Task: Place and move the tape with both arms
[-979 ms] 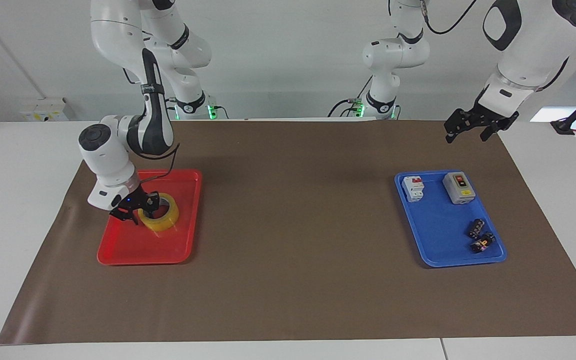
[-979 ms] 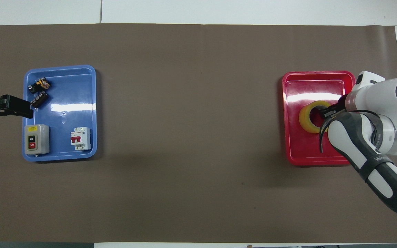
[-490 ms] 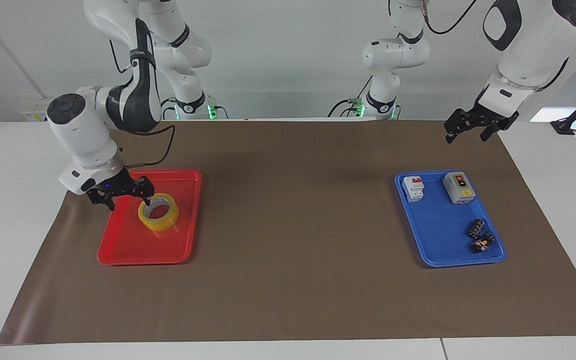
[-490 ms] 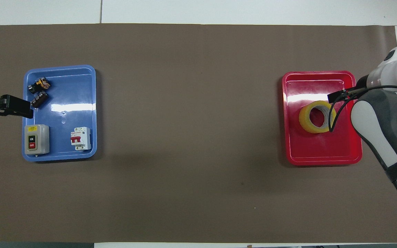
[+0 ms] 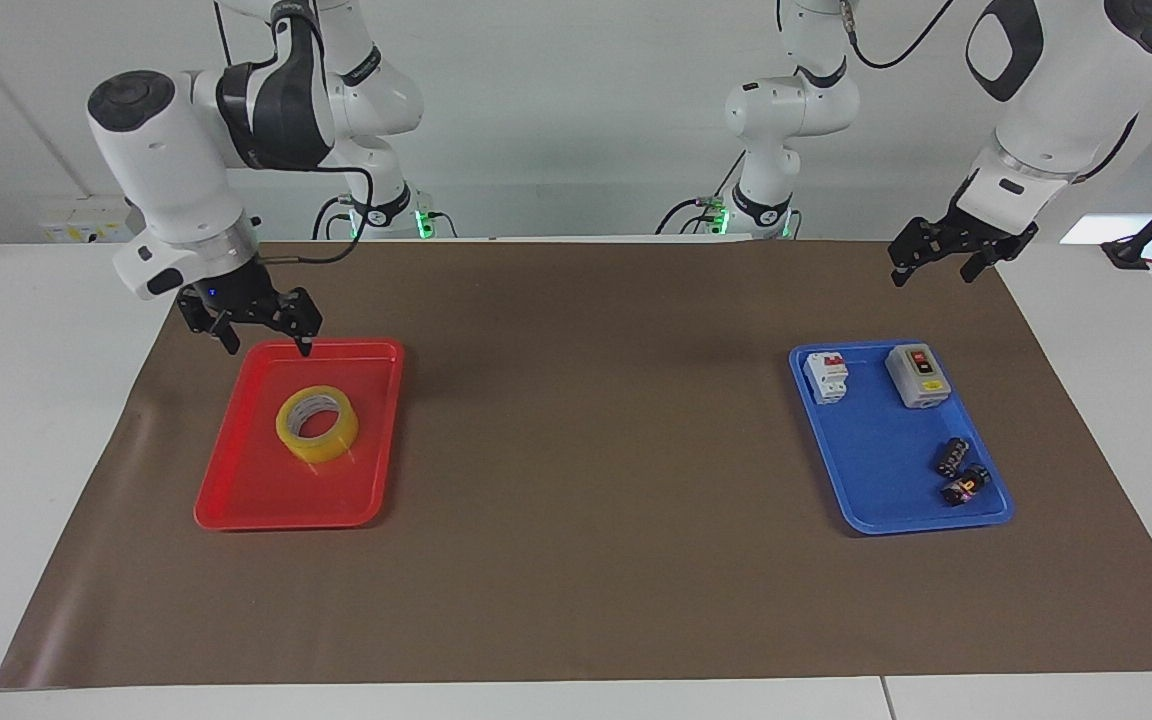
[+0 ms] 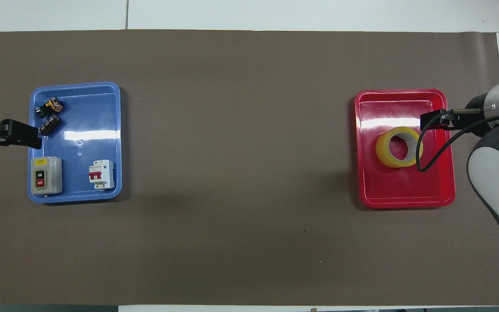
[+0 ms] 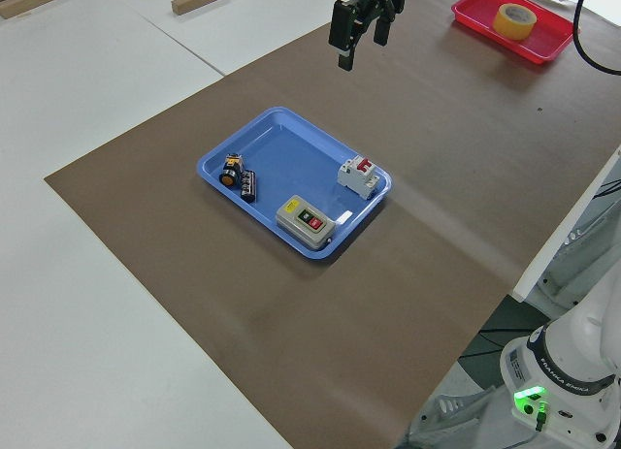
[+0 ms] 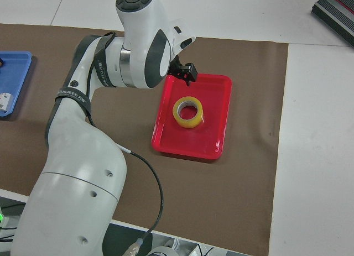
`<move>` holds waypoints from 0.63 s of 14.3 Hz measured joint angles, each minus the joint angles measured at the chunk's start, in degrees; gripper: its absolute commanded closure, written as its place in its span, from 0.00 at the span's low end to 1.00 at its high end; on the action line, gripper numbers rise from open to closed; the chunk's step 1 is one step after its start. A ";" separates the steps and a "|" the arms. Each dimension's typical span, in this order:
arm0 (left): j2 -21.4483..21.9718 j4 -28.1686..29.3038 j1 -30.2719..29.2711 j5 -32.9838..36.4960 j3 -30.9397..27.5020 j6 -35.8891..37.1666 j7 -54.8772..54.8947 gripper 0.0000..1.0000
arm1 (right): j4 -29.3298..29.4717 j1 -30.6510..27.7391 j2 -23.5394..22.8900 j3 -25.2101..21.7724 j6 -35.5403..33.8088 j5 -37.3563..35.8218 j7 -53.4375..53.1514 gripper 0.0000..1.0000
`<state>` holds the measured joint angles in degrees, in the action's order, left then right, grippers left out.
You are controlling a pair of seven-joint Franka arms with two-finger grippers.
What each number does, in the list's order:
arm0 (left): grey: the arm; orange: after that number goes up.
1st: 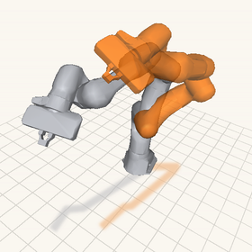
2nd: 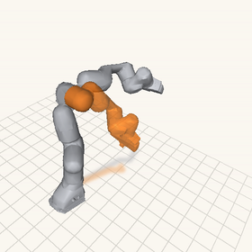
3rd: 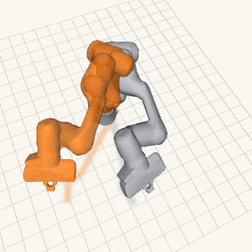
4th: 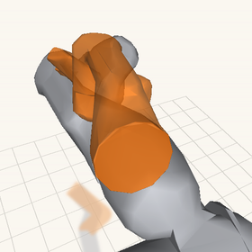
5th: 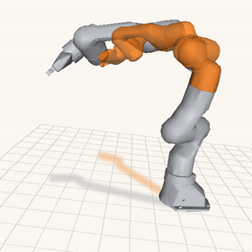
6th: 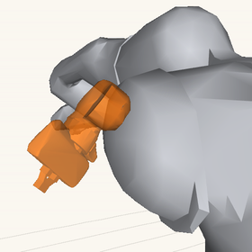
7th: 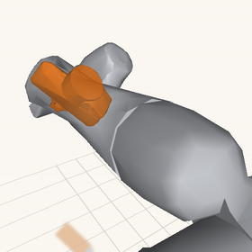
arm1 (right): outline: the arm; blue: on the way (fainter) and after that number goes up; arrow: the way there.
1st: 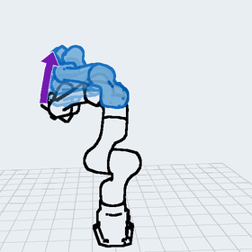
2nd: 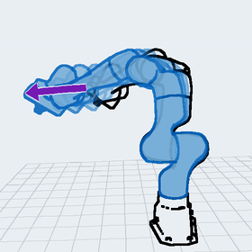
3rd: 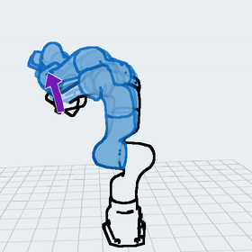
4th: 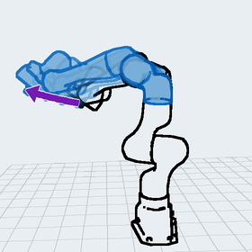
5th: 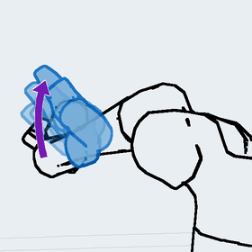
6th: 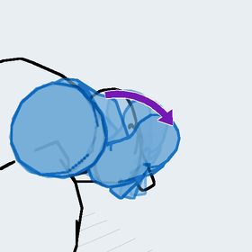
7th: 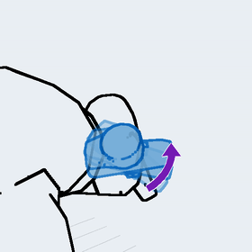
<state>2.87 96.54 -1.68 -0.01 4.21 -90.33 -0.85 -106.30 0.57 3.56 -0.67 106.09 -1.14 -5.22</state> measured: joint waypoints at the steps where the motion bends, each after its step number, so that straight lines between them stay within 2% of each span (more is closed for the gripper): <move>1: 0.00 0.00 0.00 0.00 0.00 0.00 0.00 0.00 | 2.16 -0.14 1.01 -0.07 -3.53 0.00 -0.04 0.00; 6: 0.00 0.00 -0.03 0.00 0.00 0.00 0.00 0.00 | 13.54 -0.31 1.91 -0.72 -18.22 0.02 -0.46 0.00; 9: 0.00 0.00 -0.03 0.00 0.00 0.00 0.00 0.00 | 15.24 -0.31 2.48 -0.73 -22.06 0.02 -3.00 0.00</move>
<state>2.87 96.54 -1.71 -0.01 4.21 -90.33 -0.85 -91.07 0.26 6.03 -1.40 84.03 -1.12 -8.21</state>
